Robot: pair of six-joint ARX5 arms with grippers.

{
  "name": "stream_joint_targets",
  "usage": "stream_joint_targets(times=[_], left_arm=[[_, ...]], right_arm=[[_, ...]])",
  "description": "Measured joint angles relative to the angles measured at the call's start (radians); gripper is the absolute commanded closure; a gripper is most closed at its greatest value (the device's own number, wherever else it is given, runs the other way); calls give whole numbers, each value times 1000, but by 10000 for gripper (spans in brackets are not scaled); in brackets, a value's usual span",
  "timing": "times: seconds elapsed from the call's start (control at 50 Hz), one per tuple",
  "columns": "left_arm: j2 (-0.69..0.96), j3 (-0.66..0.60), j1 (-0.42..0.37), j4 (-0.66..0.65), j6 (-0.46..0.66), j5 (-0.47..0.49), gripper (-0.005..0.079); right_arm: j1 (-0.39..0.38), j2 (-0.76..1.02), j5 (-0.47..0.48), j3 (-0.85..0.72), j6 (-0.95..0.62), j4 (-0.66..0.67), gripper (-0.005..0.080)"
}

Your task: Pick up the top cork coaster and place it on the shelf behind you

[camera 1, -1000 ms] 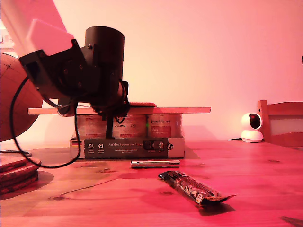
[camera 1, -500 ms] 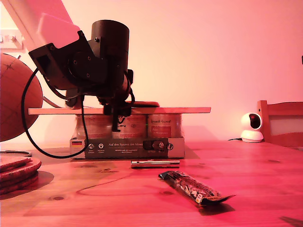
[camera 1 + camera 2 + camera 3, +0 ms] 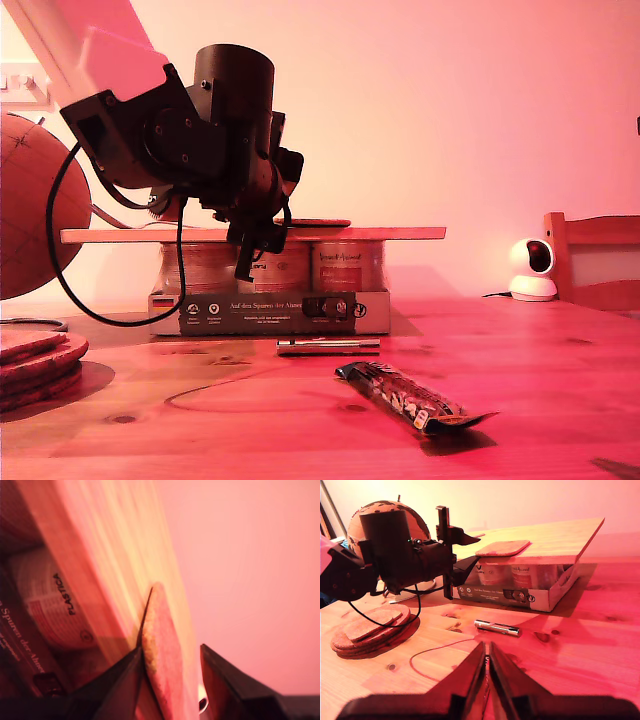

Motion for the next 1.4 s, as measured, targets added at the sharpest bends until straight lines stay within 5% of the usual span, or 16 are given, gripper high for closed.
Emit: stream_joint_targets(times=[0.46,0.96,1.1,1.12,1.26,1.32,1.34,1.38,1.4], left_arm=[[-101,11,28,-381,120,21,349],[-354,11,52,-550,335,47,417],[-415,11,53,-612,522,64,475],[-425,11,53,-620,662,68,475],[-526,11,52,-676,954,80,529],[-569,11,52,-703,954,86,539],[-578,11,52,-710,1101,88,551],[-604,11,52,-730,1108,94,594],[-614,11,53,-744,1196,102,613]], right_arm=[[0,0,2,0,0,0,764],[0,0,3,0,0,0,764],[0,0,4,0,0,0,764],[0,0,4,0,0,1,764],[0,0,4,0,0,1,764],[0,0,4,0,0,1,764],[0,0,4,0,0,1,764],[0,0,4,0,0,2,764],[0,0,4,0,0,2,764]])
